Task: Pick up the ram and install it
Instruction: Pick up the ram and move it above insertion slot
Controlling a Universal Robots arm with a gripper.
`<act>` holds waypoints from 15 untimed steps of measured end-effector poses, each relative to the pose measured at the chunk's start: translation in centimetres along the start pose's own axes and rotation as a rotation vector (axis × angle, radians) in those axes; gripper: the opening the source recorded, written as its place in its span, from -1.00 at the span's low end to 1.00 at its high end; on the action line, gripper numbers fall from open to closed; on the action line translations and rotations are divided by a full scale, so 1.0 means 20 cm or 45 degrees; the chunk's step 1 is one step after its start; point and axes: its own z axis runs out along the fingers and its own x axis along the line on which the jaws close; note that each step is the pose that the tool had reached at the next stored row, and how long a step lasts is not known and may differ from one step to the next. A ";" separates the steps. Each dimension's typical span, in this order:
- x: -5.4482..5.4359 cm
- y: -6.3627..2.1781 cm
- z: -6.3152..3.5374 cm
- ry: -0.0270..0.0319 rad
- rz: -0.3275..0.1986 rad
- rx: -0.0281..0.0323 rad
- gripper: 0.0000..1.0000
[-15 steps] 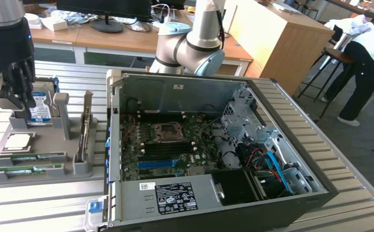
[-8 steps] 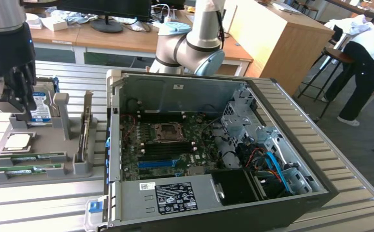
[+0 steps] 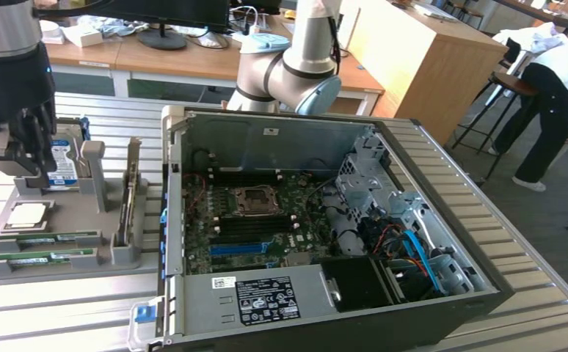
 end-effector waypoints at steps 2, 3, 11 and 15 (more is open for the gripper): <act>0.00 0.000 0.012 0.0001 0.000 0.0000 -0.29; 0.00 0.000 0.019 0.0000 0.000 -0.0001 -0.29; 0.00 -0.001 0.072 0.0000 0.000 0.0000 -0.29; 0.00 -0.001 0.096 0.0001 0.000 0.0000 -0.29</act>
